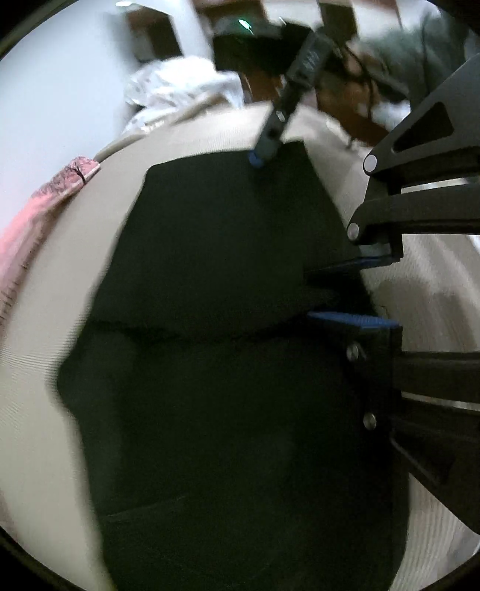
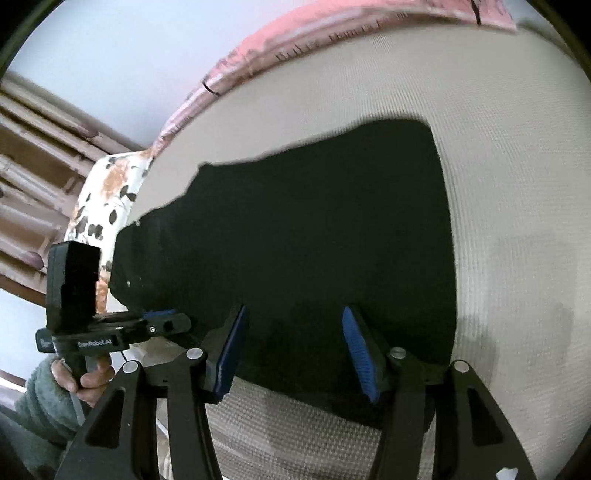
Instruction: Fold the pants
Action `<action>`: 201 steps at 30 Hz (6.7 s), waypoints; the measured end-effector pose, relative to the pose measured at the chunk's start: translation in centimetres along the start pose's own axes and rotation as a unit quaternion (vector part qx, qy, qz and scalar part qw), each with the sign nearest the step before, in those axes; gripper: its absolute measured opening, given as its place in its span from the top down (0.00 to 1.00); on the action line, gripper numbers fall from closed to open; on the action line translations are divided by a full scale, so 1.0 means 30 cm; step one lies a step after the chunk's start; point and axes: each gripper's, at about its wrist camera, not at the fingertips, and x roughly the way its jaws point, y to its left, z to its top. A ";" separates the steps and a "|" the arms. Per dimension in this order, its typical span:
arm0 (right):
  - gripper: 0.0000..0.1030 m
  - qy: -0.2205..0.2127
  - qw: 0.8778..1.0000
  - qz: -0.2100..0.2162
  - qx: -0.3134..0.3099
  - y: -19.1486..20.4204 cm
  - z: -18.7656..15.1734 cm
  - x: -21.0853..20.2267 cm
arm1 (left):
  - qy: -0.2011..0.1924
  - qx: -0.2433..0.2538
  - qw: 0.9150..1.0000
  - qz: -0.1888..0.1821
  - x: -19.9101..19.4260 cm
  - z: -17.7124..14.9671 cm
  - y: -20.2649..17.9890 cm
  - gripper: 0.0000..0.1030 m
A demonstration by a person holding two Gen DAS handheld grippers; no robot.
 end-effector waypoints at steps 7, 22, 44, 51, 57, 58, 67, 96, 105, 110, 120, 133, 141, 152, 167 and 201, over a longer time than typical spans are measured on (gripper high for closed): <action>0.60 -0.072 0.987 -0.118 -0.083 0.036 0.111 -0.034 | -0.128 0.104 0.983 0.077 -0.070 0.064 -0.099 0.76; 0.72 -0.048 0.988 -0.131 -0.065 -0.092 0.282 0.126 | -0.086 0.109 0.989 0.041 0.205 0.351 -0.103 0.76; 0.62 0.017 0.977 -0.157 -0.140 0.100 -0.106 0.062 | -0.086 0.063 0.993 0.060 -0.016 0.084 0.098 0.64; 0.62 0.039 0.981 -0.108 -0.159 0.234 -0.123 0.148 | -0.166 0.004 0.982 0.089 -0.283 -0.039 0.229 0.50; 0.62 0.053 0.978 -0.077 -0.189 0.371 -0.100 0.253 | -0.202 -0.087 0.971 0.090 -0.450 -0.119 0.413 0.42; 0.62 0.058 0.977 -0.066 -0.193 0.396 -0.096 0.271 | -0.199 -0.107 0.971 0.077 -0.458 -0.125 0.442 0.42; 0.61 0.085 0.963 -0.023 -0.255 0.619 -0.111 0.372 | -0.191 -0.277 0.941 -0.026 -0.498 -0.243 0.751 0.42; 0.58 0.041 0.987 -0.034 -0.151 0.566 -0.029 0.321 | -0.172 -0.280 0.923 -0.202 -0.359 -0.162 1.006 0.39; 0.58 0.012 0.991 -0.041 -0.130 0.516 -0.005 0.265 | -0.180 -0.263 0.939 -0.128 -0.335 -0.072 0.946 0.69; 0.58 -0.016 0.993 -0.044 -0.107 0.454 0.008 0.185 | -0.202 -0.245 0.943 -0.103 -0.399 -0.052 0.867 0.80; 0.53 -0.090 0.993 -0.051 -0.053 0.274 0.025 -0.032 | -0.243 -0.110 0.956 -0.122 -0.550 0.076 0.379 0.81; 0.52 -0.110 0.991 -0.075 0.030 -0.003 0.000 -0.233 | -0.131 0.040 0.987 -0.080 -0.186 0.282 -0.226 0.81; 0.51 -0.120 0.987 -0.054 0.087 -0.139 -0.004 -0.274 | -0.079 0.103 0.992 0.010 0.083 0.233 -0.403 0.80; 0.51 -0.112 0.987 -0.035 0.107 -0.166 -0.005 -0.244 | -0.082 0.149 0.982 0.086 0.155 0.182 -0.444 0.69; 0.51 -0.097 0.990 -0.045 0.095 -0.131 -0.004 -0.197 | -0.098 0.170 0.973 0.123 0.128 0.135 -0.451 0.43; 0.50 -0.025 0.994 0.087 0.054 -0.006 0.125 -0.049 | -0.135 0.175 0.970 0.098 0.051 0.081 -0.400 0.31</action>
